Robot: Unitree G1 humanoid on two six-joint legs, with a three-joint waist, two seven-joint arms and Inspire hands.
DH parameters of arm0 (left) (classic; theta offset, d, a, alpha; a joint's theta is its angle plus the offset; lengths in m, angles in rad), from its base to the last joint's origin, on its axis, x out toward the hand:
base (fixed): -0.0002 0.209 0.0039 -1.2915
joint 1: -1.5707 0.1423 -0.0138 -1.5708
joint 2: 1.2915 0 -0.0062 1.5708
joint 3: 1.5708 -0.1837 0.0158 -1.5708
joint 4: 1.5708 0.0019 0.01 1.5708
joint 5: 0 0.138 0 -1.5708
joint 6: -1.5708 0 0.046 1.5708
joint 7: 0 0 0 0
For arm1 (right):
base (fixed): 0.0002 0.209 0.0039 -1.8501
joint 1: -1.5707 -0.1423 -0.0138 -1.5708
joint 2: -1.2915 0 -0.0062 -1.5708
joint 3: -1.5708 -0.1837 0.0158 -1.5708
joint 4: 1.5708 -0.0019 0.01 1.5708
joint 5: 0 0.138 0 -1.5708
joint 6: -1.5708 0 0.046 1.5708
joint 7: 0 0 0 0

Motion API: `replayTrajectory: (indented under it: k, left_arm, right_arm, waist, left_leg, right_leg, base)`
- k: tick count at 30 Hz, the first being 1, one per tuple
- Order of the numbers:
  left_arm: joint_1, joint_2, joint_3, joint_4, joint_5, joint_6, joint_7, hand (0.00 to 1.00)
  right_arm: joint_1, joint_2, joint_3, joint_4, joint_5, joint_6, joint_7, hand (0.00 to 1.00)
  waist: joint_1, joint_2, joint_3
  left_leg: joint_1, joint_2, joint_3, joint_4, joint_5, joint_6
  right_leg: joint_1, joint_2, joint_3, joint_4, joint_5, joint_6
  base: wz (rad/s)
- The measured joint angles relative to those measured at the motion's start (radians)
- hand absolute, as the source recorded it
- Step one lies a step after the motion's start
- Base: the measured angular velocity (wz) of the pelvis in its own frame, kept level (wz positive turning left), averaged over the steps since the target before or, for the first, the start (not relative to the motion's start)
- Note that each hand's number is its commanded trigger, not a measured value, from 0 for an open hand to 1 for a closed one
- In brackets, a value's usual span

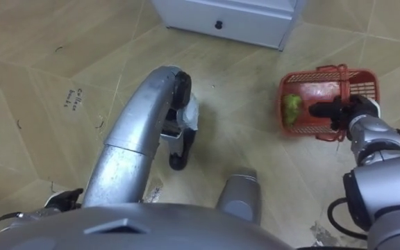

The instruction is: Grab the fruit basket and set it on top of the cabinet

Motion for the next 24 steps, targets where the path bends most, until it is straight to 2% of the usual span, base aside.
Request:
replayTrajectory:
  k: [11, 18, 22, 24]
  left_arm:
    - [-0.043, -0.006, 0.003, 0.003, -0.005, -0.003, 0.002, 0.0]
    - [-0.103, -0.005, 0.014, 0.009, -0.004, -0.002, 0.002, 0.0]
    - [-0.138, -0.003, 0.077, 0.003, -0.005, -0.002, 0.008, 0.0]
    - [-0.155, 0.001, 0.103, -0.001, -0.005, -0.002, 0.021, 0.0]
  right_arm:
    - [0.0, 0.01, 0.0, -0.027, 0.139, 0.0, -0.001, 1.0]
    - [-0.001, 0.01, 0.0, -0.165, 0.154, 0.0, -0.001, 1.0]
    - [-0.002, 0.01, -0.018, -0.297, 0.174, 0.009, -0.005, 1.0]
    - [-0.002, 0.01, -0.024, -0.371, 0.187, 0.02, -0.01, 1.0]
  waist:
    - [0.0, -0.021, 0.01]
    - [-0.007, -0.031, 0.0113]
    - [-0.029, -0.041, 0.0113]
    - [-0.031, -0.048, 0.0121]
  left_leg:
    - [0.006, 0.004, -0.012, 0.012, 0.005, 0.0]
    - [0.016, 0.001, -0.03, 0.029, 0.005, 0.001]
    - [0.021, -0.003, -0.045, 0.042, 0.006, 0.005]
    - [0.031, -0.004, -0.053, 0.044, 0.003, 0.01]
  right_leg:
    - [0.011, 0.008, 0.0, 0.009, -0.002, 0.002]
    - [0.038, 0.035, 0.009, 0.01, -0.005, -0.004]
    - [0.058, 0.043, -0.001, 0.005, -0.007, -0.008]
    - [0.083, 0.066, -0.005, -0.015, -0.017, -0.001]
  base:
    - [-0.02]
    - [-0.03]
    - [0.01]
    - [0.0]
